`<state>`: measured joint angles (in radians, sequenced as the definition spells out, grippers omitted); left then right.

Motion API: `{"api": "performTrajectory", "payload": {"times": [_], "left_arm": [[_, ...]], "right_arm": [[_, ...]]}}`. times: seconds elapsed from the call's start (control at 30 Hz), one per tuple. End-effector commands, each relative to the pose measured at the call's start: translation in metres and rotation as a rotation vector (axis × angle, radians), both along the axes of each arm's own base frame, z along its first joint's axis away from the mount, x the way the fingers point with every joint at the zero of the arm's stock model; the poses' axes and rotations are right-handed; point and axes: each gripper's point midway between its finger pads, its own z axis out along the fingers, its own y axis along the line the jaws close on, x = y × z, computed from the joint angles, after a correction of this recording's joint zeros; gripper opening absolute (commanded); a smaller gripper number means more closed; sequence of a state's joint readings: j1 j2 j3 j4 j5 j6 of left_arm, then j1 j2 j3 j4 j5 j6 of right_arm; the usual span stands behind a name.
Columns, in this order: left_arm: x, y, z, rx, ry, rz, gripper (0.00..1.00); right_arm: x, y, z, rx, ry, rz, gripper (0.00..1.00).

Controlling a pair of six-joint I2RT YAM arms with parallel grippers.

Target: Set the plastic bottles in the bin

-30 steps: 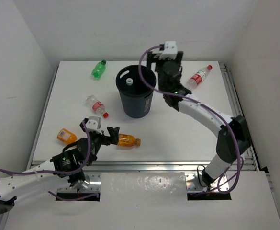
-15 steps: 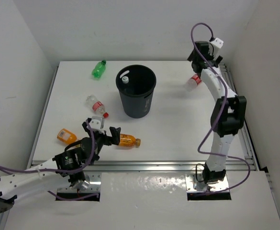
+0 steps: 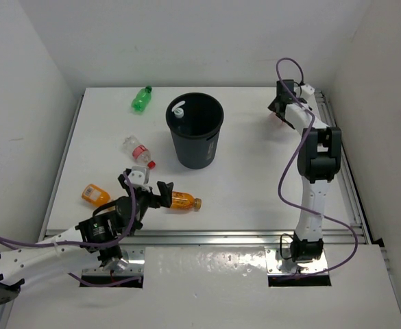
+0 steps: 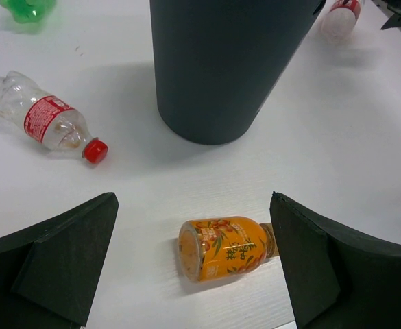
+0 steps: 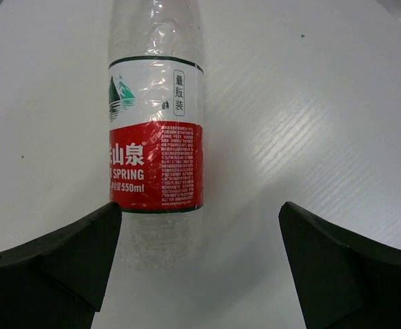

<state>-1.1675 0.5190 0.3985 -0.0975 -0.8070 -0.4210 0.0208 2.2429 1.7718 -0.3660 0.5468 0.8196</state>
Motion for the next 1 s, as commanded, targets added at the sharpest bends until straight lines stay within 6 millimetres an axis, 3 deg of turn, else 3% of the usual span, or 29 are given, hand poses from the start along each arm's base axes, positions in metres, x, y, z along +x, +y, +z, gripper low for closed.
{"api": "performTrajectory", "payload": {"times": [0.0,0.4,0.43,0.47,0.6,0.63,0.67,0.7,0.8,0.83,0.87,0.9,0.93,0.97], "left_arm": [[-0.001,-0.007,0.019,-0.073,-0.022,-0.019,1.0],[-0.001,-0.008,0.019,-0.067,-0.022,-0.024,1.0],[-0.001,-0.007,0.02,-0.068,-0.023,-0.022,1.0],[-0.001,-0.008,0.019,-0.067,-0.022,-0.024,1.0],[-0.001,-0.007,0.02,-0.068,-0.023,-0.022,1.0],[-0.001,-0.006,0.02,-0.068,-0.025,-0.018,1.0],[-0.001,-0.006,0.019,-0.065,-0.024,-0.016,1.0],[-0.001,-0.007,0.019,-0.064,-0.024,-0.016,1.0],[0.0,-0.005,0.018,-0.056,-0.022,-0.006,1.0],[0.0,-0.004,0.018,-0.054,-0.023,-0.003,1.0],[0.0,-0.005,0.018,-0.056,-0.024,-0.003,1.0],[0.001,-0.003,0.018,-0.057,-0.025,0.001,1.0],[0.001,-0.003,0.018,-0.057,-0.025,0.003,1.0],[0.001,-0.002,0.018,-0.061,-0.025,0.008,1.0]], "right_arm": [[0.023,0.0,0.005,0.04,-0.085,-0.015,0.95],[0.046,0.007,-0.032,0.093,-0.1,0.013,0.92],[0.045,0.007,-0.037,0.094,-0.085,0.013,0.88],[0.044,-0.01,-0.037,0.089,-0.086,-0.005,0.84],[0.039,-0.013,-0.033,0.062,-0.094,0.018,0.67],[0.037,-0.012,-0.024,0.054,-0.114,0.03,0.57],[0.041,-0.012,-0.009,0.051,-0.145,0.035,0.57],[0.032,-0.012,-0.012,0.05,-0.132,0.041,0.48],[0.021,-0.003,0.027,0.066,-0.196,0.078,0.34],[0.019,-0.001,0.043,0.068,-0.233,0.09,0.33],[0.009,0.006,0.046,0.066,-0.228,0.116,0.33],[0.007,0.013,0.091,0.072,-0.321,0.158,0.33],[0.003,0.017,0.11,0.07,-0.356,0.187,0.33],[-0.006,0.043,0.12,0.055,-0.368,0.277,0.34]]}}
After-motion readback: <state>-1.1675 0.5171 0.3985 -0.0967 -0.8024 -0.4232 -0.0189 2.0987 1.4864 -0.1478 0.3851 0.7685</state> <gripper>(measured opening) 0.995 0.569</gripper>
